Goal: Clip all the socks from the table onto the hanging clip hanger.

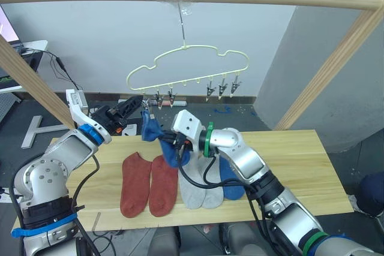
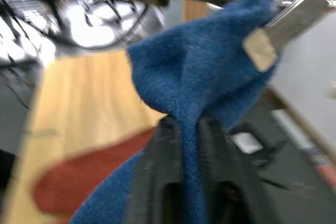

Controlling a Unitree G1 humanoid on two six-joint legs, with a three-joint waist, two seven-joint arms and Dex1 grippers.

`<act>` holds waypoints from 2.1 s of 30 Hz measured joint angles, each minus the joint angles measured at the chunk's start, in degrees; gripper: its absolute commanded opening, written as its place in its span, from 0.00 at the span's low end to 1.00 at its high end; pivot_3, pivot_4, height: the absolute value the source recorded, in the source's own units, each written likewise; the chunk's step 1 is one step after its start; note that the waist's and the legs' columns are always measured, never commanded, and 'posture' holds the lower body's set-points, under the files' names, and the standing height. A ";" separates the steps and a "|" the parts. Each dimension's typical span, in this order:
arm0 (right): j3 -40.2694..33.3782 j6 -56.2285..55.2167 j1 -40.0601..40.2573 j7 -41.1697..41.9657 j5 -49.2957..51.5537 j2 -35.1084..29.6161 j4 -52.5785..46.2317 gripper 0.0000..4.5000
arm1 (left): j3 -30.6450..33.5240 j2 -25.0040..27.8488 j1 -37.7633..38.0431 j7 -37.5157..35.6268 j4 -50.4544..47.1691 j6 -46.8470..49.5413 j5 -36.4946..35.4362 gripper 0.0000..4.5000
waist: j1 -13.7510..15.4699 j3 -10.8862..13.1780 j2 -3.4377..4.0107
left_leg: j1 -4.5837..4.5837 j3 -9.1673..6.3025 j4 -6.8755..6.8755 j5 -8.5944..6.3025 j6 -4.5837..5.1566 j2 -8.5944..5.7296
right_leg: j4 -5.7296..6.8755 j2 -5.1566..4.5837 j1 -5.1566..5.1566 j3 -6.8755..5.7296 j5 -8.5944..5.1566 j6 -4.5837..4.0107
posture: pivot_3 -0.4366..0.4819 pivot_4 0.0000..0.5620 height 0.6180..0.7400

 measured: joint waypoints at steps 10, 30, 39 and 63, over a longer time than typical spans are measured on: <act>-0.67 1.82 0.33 -0.26 0.57 -5.97 -0.74 1.00 | -4.21 2.51 4.12 -4.00 -6.24 -5.43 9.07 0.65 | 0.28 0.13 0.03 | -0.14 -0.14 -0.02 0.00 0.01 -0.05 | -0.08 -0.10 -0.08 -0.07 0.00 0.00 | 0.39 0.35 1.00; -16.20 6.47 12.09 3.26 13.05 -26.55 -27.47 1.00 | -20.18 -7.85 8.04 -2.92 -11.91 -27.22 36.48 0.31 | 0.12 0.29 0.18 | -0.48 0.02 0.03 0.00 0.03 -0.09 | -0.07 0.17 -0.35 0.03 0.00 0.00 | 0.34 0.32 1.00; -19.85 12.08 7.80 3.63 21.12 -28.66 -32.16 1.00 | -20.45 -12.77 6.87 2.02 -8.12 -31.69 42.91 0.31 | 0.05 0.29 0.17 | -0.49 0.10 0.06 0.00 0.03 -0.10 | -0.06 0.17 -0.35 0.03 0.00 0.01 | 0.33 0.31 1.00; -20.38 12.77 2.77 1.71 23.41 -29.05 -29.73 1.00 | -21.37 -17.22 4.41 2.22 -5.82 -33.72 45.06 0.31 | 0.00 0.28 0.17 | -0.51 0.12 0.12 0.00 0.04 -0.06 | -0.04 0.16 -0.35 0.03 0.01 0.02 | 0.32 0.33 1.00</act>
